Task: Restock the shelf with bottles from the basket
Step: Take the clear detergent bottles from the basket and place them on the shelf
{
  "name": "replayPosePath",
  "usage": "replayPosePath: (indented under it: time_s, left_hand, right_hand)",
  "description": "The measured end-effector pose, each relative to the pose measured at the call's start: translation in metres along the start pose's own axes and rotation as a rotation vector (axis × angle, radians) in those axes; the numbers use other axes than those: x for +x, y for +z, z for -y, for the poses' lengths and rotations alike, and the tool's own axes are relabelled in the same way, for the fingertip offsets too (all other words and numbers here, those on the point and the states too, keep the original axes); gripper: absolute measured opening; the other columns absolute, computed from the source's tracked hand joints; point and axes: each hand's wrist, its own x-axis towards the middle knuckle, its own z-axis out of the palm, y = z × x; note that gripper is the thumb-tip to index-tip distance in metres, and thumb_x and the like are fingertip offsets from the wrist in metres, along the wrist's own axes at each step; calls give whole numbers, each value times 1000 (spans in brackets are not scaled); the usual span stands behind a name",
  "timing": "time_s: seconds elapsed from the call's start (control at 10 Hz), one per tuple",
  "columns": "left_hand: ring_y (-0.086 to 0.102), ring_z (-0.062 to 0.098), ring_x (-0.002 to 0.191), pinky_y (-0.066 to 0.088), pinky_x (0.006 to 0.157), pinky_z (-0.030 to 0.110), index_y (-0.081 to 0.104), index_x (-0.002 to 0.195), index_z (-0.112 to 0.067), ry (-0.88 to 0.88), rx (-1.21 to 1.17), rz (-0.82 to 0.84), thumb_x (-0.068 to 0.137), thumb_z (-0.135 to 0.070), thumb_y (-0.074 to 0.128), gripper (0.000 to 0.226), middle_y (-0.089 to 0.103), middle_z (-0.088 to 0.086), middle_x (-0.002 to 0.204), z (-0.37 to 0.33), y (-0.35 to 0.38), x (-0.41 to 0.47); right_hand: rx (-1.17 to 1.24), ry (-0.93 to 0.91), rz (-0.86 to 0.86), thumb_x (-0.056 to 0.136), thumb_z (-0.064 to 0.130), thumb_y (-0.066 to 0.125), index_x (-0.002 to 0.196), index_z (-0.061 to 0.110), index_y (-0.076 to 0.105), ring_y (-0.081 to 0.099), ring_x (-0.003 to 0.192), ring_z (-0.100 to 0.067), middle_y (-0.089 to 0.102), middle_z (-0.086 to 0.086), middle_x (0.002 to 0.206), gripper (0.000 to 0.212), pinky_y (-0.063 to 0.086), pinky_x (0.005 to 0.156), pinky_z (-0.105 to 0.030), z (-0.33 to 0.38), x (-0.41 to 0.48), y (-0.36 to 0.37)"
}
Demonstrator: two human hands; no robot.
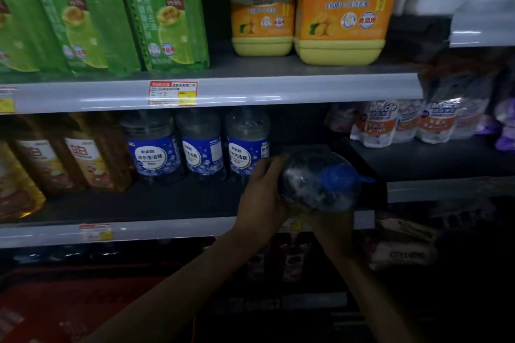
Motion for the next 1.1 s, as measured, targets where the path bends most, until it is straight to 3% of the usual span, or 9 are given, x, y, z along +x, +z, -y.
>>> replayPosePath:
  time_s: [0.1,0.2,0.3,0.4,0.5,0.6,0.7,0.9,1.1]
  left_hand:
    - [53,16,125,55,99,41,42,147,-32,14,-29,-12,66,-21,95,97,49,-1,140,3,16,11]
    - [51,9,124,50,103,32,45,148,-26,-18,-86,-41,67,-18,97,96,55,3,137,7,33,20]
    - [53,12,129,49,106,29,46,151,-23,-45,-155,-63,65,-20,99,101,57,0,140,10,43,30]
    - [59,-6,121,50,100,17,53,139,-33,-99,-299,-100,65,-19,99,89,63,-16,132,8,55,37]
    - [61,2,125,55,101,29,53,143,-32,-168,-363,-125,67,-21,98,89,66,-11,133,11,68,45]
    - [61,14,128,57,102,40,38,157,-36,-185,-379,-149,63,-38,96,110,63,1,139,19,80,51]
    - [64,5,122,58,98,32,46,152,-32,-232,-422,-181,65,-35,97,101,66,-4,135,25,88,55]
    - [65,-12,104,53,80,7,53,146,-22,-311,-508,-234,75,-22,93,82,71,-9,126,36,102,69]
    - [68,1,112,59,91,24,55,142,-24,-315,-571,-301,81,-17,89,71,71,-6,127,53,111,88]
  right_hand:
    - [-42,-37,-91,77,-3,84,91,38,57,65,85,7,61,25,91,51,45,74,-4,-6,20,-3]
    - [-106,-12,-131,72,10,91,90,45,60,65,96,-8,63,29,93,50,54,91,-30,-16,35,-6]
    - [-145,-4,-121,58,19,99,102,44,63,68,103,-13,69,20,105,63,57,90,-36,-11,46,-12]
    - [-114,52,-57,53,21,101,128,24,62,65,112,-10,68,7,125,84,54,97,-31,-13,64,-17]
    - [-104,25,-57,60,21,99,138,22,56,62,116,-11,66,8,129,89,52,100,-33,-15,75,-18]
    - [-123,5,-85,70,22,93,132,26,59,63,112,-10,67,10,123,72,52,97,-33,-19,85,-16]
    - [-129,3,-109,76,25,89,133,28,59,63,109,-10,66,11,121,65,52,92,-30,-21,96,-13]
    - [-221,17,-178,86,27,77,134,24,59,55,90,-2,58,15,110,51,36,60,-1,-26,126,-3]
    - [-301,18,-230,88,25,73,121,18,63,63,96,-14,70,0,114,35,37,60,-11,-41,150,11]
